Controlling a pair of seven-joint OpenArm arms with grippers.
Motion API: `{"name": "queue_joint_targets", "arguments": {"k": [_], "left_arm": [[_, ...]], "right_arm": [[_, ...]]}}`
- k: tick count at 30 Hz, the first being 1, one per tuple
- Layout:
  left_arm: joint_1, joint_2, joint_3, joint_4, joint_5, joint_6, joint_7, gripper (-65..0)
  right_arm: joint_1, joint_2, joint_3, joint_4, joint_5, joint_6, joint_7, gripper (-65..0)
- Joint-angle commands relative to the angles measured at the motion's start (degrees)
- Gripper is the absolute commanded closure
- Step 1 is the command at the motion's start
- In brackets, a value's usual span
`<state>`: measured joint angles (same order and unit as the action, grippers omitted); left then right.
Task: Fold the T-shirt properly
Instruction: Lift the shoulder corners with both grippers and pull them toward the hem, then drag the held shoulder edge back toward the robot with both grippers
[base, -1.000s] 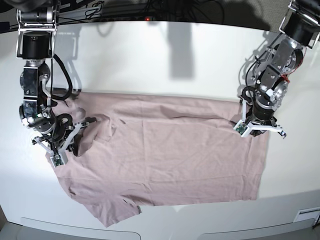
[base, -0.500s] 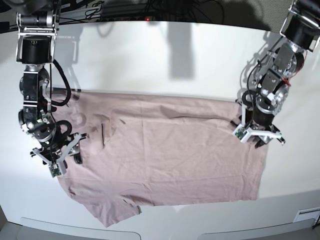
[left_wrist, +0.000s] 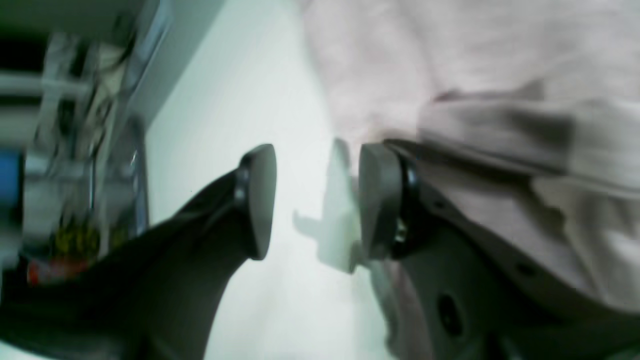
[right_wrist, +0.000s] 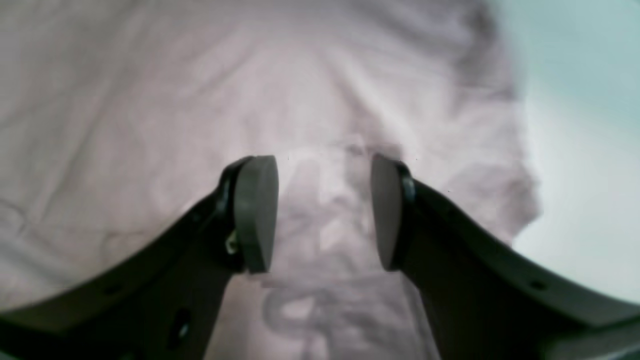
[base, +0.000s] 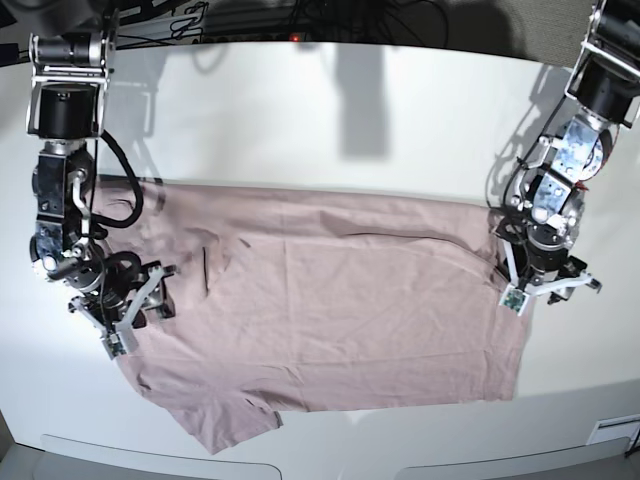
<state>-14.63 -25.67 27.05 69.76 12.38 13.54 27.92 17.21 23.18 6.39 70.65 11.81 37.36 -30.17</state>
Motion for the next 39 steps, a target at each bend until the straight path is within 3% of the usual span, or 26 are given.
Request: {"name": "queue_joint_targets", "arguments": {"k": [1,4,7,14,19,27,33,39], "left_arm": [[-0.7,-0.4,-0.4,3.5,0.5,1.8,-0.4,-26.6],[1.6,-0.3,-0.4,11.6,-4.7,2.1,2.1,-26.6],[3.8,0.0,-0.4,17.6,-8.7,1.5,2.2,-26.6],[5.2,3.0,-0.5,14.3,-13.5,-5.1,3.8,-26.6],[5.1,6.0,-3.9,8.6,-15.6,-7.5,4.4,-26.6],[5.3,6.1,-11.0,0.7,-17.2,-9.4,3.8,-26.6],[8.1,6.2,-12.0,0.3,-17.4,-11.7,3.5,-26.6],[8.6,6.9,-12.0,0.3,-17.4,-11.7,3.4,-26.6]], "right_arm": [[1.3,1.2,0.4,1.7,2.1,0.2,0.4,-30.2],[0.8,1.4,1.5,2.8,6.9,0.1,-3.5,-30.2],[0.0,1.4,4.7,2.9,8.2,0.2,-3.8,-30.2],[-8.5,1.4,11.8,2.8,6.5,0.2,-5.6,-30.2],[-13.0,1.4,11.6,2.8,6.0,0.2,-5.9,-30.2],[-13.3,1.2,11.6,2.8,4.2,0.2,-5.7,-30.2],[-13.3,1.1,9.8,2.8,4.2,0.2,-6.2,-30.1],[-13.4,1.1,5.0,3.0,5.7,1.0,-5.6,-30.1]]}}
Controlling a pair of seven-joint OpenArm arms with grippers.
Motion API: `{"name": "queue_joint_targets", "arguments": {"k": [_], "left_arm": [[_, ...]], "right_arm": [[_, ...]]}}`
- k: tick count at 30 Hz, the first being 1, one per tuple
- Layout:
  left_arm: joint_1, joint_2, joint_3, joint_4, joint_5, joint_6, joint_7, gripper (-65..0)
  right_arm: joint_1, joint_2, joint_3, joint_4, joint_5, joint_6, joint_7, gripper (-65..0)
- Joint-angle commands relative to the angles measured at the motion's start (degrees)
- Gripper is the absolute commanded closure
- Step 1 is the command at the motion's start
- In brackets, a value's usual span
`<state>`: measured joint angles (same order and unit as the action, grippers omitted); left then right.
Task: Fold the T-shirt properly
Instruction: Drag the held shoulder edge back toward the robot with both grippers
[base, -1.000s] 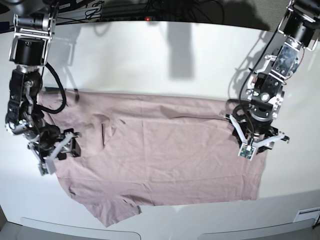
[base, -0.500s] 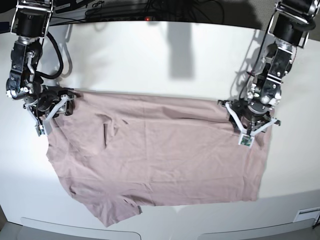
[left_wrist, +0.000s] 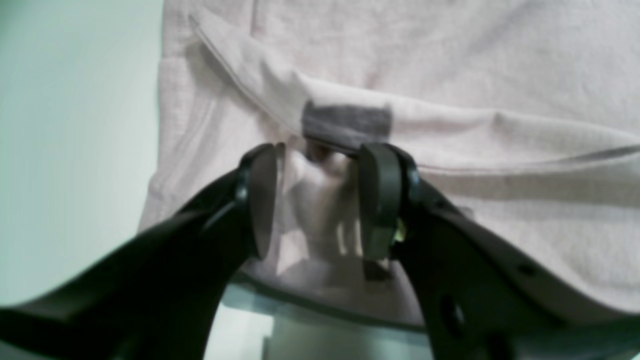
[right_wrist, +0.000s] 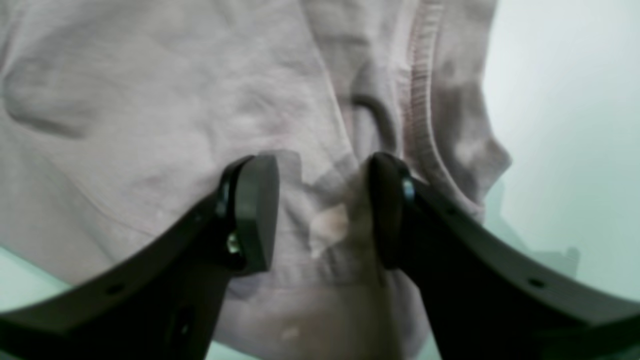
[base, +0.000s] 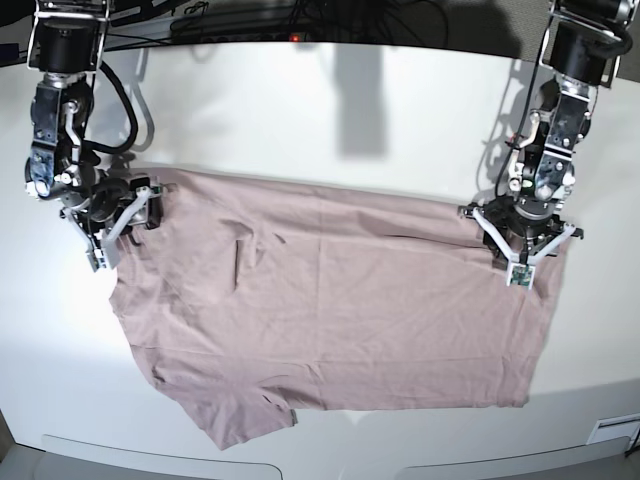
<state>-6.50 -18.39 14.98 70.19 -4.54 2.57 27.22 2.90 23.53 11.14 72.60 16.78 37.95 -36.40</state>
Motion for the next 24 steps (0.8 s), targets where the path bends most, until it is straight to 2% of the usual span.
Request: {"name": "queue_joint_targets", "arguments": {"k": [1,6,10,13,24], "left_arm": [[0.5,-0.5,0.0,-0.1,-0.5,-0.7,4.1,-26.6],[1.0,-0.5,0.0,-0.1,-0.5,-0.7,4.5,-26.6],[2.6,-0.5,0.0,-0.1,-0.4,-0.7,4.6,-26.6],[4.6,-0.5,0.0,-0.1,-0.4,-0.7,4.3,-26.6],[12.3,-0.7,0.0,0.4,3.0,-0.7,3.2,-26.6]], "right_arm": [[0.9,0.7,-1.1,1.0,-0.7,0.3,0.5,-30.1],[-0.5,0.7,-7.6,0.9,-5.0,-4.8,-0.6,-30.1],[-2.3,0.8,-7.0,0.9,-8.6,-8.2,-1.1,-30.1],[-4.4,0.9,-5.4,0.9,-9.3,-8.5,-3.6,-30.1],[-17.9,1.1,-2.0,4.8,-9.4,-8.4,-1.5,-30.1]]}}
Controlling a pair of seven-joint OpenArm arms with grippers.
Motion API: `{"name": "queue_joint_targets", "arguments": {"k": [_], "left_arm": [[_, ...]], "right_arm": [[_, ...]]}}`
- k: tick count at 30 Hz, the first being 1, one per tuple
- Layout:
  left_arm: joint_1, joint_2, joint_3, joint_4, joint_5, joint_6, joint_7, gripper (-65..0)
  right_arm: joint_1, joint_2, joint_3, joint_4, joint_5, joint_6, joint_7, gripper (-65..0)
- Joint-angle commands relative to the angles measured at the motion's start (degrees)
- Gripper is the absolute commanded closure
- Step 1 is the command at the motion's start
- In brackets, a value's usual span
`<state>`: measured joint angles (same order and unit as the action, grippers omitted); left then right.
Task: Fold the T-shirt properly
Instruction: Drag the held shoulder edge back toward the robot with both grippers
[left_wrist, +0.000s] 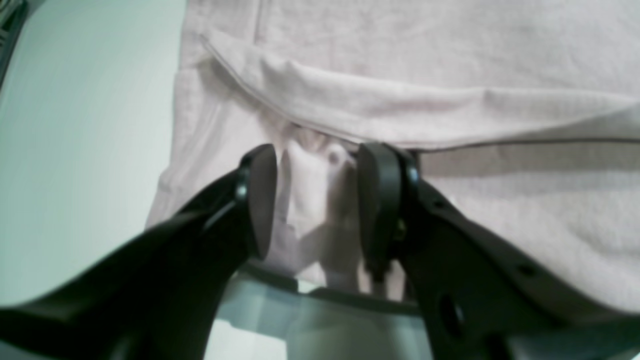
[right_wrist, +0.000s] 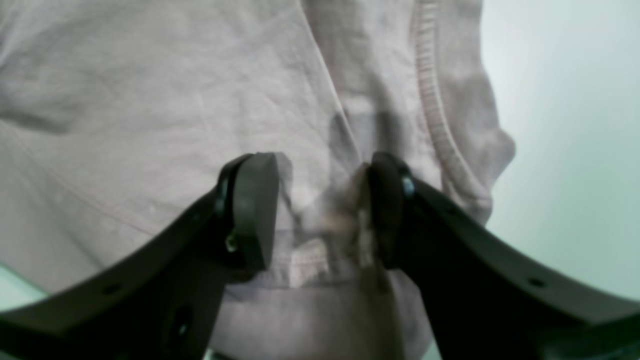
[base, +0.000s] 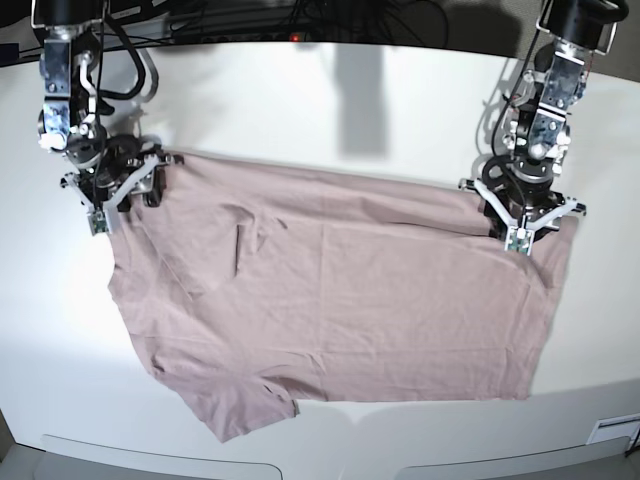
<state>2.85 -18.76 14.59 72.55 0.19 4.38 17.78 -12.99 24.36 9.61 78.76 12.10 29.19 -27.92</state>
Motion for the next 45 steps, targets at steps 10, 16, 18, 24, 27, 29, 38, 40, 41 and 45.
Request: {"name": "queue_joint_targets", "arguments": {"k": [10,16,18,24,27,29,38,40,41,45], "left_arm": [[13.2,-0.5,-4.7,8.6,-1.7,-2.5,13.7,-26.6],[16.2,-0.5,-9.3,12.1,3.4,-3.5,12.1,-25.1],[14.9,-0.7,-9.3,14.6,4.5,-5.0,16.5,-25.1],[10.5,-3.9,-9.3,24.3,3.8,-7.9,25.3,-25.1],[8.2,-6.3,-9.3,25.0,-1.9,-10.2,27.7,-25.1],[7.0,-7.4,-9.3,25.0,-5.8,-10.2,28.3,-25.1],[5.6,-8.1,-9.3,24.1,-16.4,-11.5,28.4,-25.1],[5.4,-7.5,-9.3,21.7,-16.4,-11.9,27.9,-25.1],[5.4,-7.1,-9.3,19.8,-16.3,-12.4,27.8,-25.1],[5.7,-5.6,-9.3,11.3,-15.0,-13.6,26.5,-25.1]], "right_arm": [[-11.7,0.3,4.3,10.6,-4.6,-0.2,-10.0,-30.1],[-13.2,0.3,8.8,10.9,-3.9,0.6,-9.0,-30.1],[-12.9,0.3,8.8,11.2,-4.0,0.6,-9.0,-30.1],[-12.8,0.3,8.8,13.3,-4.0,0.8,-9.2,-30.1],[-12.8,0.3,8.8,14.4,-3.5,0.8,-9.4,-30.2],[-12.8,0.2,8.8,15.3,-2.1,0.9,-9.4,-30.1],[-12.8,0.2,8.8,16.7,-0.9,1.9,-9.8,-30.1],[-12.7,0.2,8.8,16.7,-1.0,1.9,-9.9,-30.1],[-12.8,0.2,8.8,16.7,-1.0,1.9,-10.0,-30.1],[-12.8,0.2,8.8,16.7,-1.0,2.4,-10.3,-30.1]]}}
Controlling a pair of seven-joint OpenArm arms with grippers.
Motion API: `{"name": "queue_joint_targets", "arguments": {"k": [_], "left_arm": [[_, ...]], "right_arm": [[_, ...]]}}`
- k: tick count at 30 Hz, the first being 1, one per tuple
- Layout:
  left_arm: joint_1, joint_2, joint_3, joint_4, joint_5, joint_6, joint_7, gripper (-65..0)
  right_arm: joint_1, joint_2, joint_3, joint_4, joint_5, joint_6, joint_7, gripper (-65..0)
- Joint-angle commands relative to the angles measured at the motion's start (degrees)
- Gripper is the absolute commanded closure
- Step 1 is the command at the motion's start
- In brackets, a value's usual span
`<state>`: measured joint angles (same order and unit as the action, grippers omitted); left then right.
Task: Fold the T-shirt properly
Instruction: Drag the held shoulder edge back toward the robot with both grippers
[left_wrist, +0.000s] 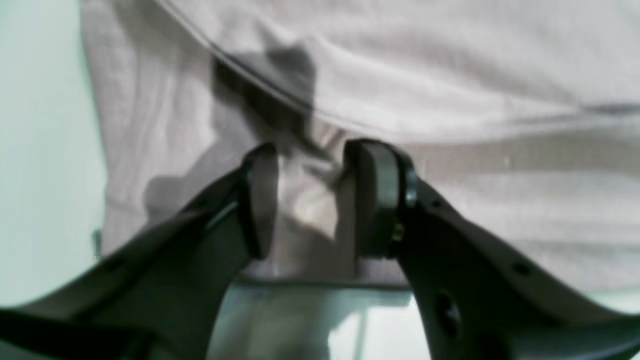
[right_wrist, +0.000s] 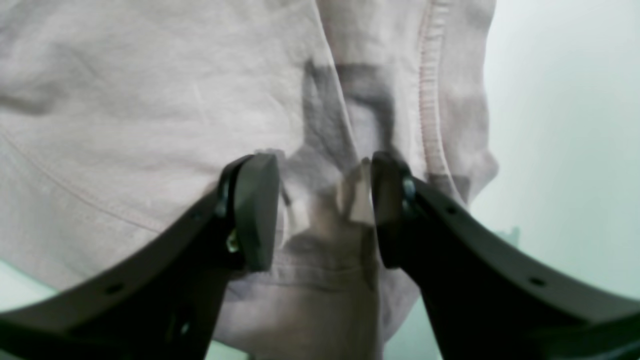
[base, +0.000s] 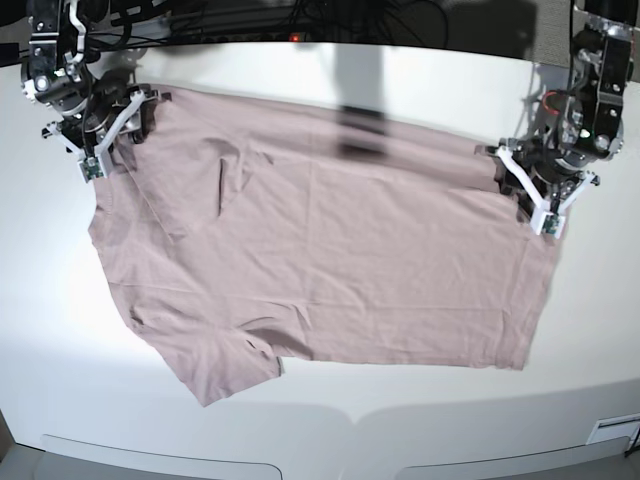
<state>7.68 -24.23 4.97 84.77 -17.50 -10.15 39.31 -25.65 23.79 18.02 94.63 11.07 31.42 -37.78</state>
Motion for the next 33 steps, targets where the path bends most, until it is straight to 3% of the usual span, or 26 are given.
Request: {"name": "queue_joint_targets", "arguments": {"k": [1,8,12,21,33], "left_arm": [[1.2,-0.1,0.3,-1.9,2.7,1.4,4.7,-25.1],[7.6,-0.1,0.3,2.5,4.3,1.8,7.1,-25.1],[10.8,-0.1,0.3,3.5,7.0,4.1,7.2,-25.1],[17.4,0.2,0.3,3.5,7.0,4.4,7.4,-25.1],[26.5,4.9,0.3,3.5,9.7,5.0,7.3,-25.1]], "right_arm": [[-0.1,0.8,0.4,0.8,0.1,0.6,-0.4,-30.1],[-0.3,0.9,0.4,0.8,-0.5,0.8,-1.1,-30.1],[-0.3,1.2,0.4,0.8,-1.0,1.0,-1.4,-30.1],[-4.0,2.5,0.4,0.8,-1.0,1.2,-2.2,-30.1],[-4.9,4.7,0.5,0.9,-1.0,1.1,-2.8,-30.1]]}}
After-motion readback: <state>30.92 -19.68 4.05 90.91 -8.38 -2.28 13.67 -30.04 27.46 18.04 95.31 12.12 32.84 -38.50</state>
